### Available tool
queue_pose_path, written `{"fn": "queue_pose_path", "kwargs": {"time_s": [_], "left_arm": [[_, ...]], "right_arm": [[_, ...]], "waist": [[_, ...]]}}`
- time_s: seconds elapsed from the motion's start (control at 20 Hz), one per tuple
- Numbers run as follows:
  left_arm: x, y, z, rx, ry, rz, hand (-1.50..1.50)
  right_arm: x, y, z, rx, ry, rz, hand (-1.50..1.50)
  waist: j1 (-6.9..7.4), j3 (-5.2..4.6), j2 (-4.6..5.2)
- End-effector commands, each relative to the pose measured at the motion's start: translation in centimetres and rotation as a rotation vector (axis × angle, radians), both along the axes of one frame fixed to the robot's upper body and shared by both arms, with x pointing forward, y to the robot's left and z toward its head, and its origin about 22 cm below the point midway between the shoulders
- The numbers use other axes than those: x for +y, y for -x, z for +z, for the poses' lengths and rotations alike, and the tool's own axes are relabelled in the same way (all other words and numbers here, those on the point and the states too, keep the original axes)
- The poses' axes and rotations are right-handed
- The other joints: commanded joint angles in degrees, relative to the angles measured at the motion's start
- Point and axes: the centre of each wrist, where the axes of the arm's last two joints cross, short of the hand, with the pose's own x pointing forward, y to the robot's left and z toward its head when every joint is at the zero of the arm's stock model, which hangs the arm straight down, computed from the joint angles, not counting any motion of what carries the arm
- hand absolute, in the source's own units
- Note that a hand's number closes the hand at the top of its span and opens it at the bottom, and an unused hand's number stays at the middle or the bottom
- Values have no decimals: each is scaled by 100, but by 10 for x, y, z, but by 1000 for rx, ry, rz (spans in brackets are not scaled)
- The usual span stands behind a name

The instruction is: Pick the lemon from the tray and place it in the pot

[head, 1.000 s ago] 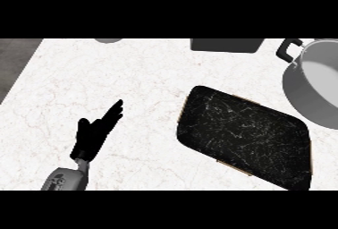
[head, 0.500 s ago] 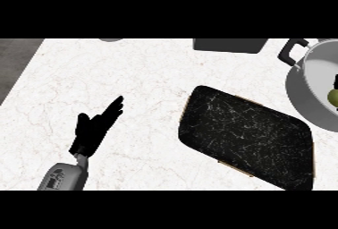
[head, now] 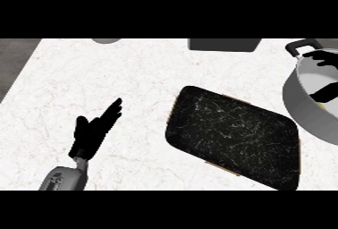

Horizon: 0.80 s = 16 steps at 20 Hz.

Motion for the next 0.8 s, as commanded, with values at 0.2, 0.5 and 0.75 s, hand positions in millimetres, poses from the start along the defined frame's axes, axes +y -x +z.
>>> {"fn": "queue_pose_path", "kwargs": {"time_s": [0.2,0.5,0.75], "left_arm": [[8,0,-1,13,-15,19,0],[5,-1,3,-22,0,23,0],[8,8,-8,-10,-13,8,0]], "right_arm": [[-26,4,36,-377,-483,-190,-150],[-78,40,56,-568,-613,-332,-150],[-110,74,45,-624,-698,-345,-150]], "waist": [[-52,2,11],[-41,9,46],[-49,9,36]]}}
